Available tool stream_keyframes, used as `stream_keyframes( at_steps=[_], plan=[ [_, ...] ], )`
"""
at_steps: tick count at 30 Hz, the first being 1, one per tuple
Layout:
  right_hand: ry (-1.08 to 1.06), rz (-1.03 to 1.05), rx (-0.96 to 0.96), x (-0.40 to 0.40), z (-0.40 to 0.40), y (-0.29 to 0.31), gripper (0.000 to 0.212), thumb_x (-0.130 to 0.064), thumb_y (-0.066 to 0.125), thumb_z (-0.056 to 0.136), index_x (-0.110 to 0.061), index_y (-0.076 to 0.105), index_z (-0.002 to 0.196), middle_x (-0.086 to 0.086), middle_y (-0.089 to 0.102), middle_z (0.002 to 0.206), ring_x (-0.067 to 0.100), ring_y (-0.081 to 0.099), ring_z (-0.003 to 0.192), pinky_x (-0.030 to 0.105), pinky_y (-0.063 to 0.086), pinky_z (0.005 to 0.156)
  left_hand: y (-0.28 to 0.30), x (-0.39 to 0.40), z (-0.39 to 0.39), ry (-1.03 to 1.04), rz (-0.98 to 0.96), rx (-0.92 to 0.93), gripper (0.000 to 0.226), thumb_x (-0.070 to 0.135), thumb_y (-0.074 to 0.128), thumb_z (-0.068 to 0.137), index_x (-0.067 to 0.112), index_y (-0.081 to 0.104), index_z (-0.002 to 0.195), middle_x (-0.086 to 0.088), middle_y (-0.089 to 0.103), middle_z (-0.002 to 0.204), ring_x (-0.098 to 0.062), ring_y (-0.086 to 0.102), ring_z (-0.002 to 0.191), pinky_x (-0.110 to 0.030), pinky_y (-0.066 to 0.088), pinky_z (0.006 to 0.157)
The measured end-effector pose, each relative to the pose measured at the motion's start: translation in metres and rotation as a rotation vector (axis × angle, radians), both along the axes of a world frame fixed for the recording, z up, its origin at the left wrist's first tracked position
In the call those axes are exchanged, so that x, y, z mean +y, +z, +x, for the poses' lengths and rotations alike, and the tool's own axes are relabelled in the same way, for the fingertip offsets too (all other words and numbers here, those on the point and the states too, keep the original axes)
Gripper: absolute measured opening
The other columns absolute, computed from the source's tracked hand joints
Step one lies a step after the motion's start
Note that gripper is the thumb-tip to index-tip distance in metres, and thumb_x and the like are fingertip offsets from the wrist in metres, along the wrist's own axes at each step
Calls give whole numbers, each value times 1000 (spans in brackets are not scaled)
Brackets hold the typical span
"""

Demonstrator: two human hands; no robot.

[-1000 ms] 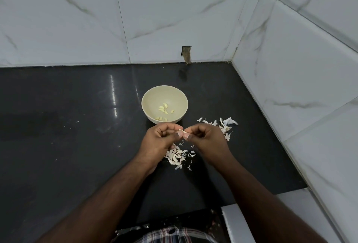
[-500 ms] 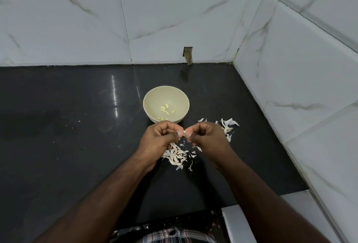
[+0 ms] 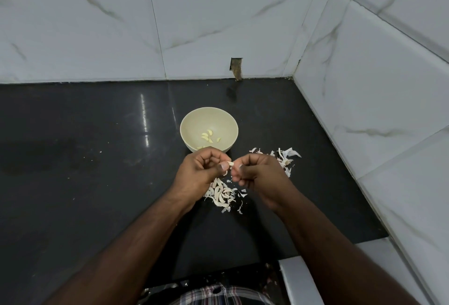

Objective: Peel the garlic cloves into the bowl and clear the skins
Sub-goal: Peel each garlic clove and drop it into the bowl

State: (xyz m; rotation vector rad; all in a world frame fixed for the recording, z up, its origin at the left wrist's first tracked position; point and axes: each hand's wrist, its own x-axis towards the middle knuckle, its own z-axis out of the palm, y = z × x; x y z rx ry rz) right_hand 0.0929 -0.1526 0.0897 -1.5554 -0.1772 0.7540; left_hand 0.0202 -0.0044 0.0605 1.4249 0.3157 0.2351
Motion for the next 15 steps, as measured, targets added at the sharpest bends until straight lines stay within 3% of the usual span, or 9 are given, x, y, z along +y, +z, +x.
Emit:
stream_keyframes(
  at_steps=[3,5,8,10,12,15],
  plan=[
    [13,28,138,0,1,1,24,10,50,92,-4,66,80,7,67,69,15,60,61,25,45,59,-1,2,1,-22,32,-43,17,-8,69,87,9,71,87,-3,67,72,-13,58,69,-20,49,66],
    [5,15,104,0,2,0,23,10,52,91,-4,66,79,8,67,69,17,59,63,24,45,57,-3,3,0,-28,60,-49,16,-7,69,88,9,71,88,-4,67,73,-15,59,70,-20,50,67],
    [-21,-122,-261,1,4,-4,17,3,64,89,-9,71,79,8,69,71,15,60,66,23,48,60,-2,0,0,-7,68,21,9,-1,68,91,7,70,88,-9,65,73,-10,57,64,-17,45,60],
    [-41,-231,-525,1,4,-8,17,-5,71,87,-19,72,78,-4,72,73,5,62,67,20,50,65,-1,-3,1,10,11,86,9,3,67,92,9,70,87,-7,66,74,-6,56,60,-16,41,54],
    [-63,-278,-689,1,2,-13,17,-8,72,86,-23,72,78,-12,70,75,1,63,72,16,48,68,1,-4,2,6,-71,140,9,5,65,93,8,70,87,-4,67,73,-6,54,58,-16,37,50],
    [-61,-284,-902,0,0,-21,11,-8,71,86,-18,72,81,-12,68,80,5,63,79,22,49,71,3,-3,4,-2,-149,189,10,7,63,93,8,70,86,-3,66,71,-8,52,58,-18,34,50]
  ],
)
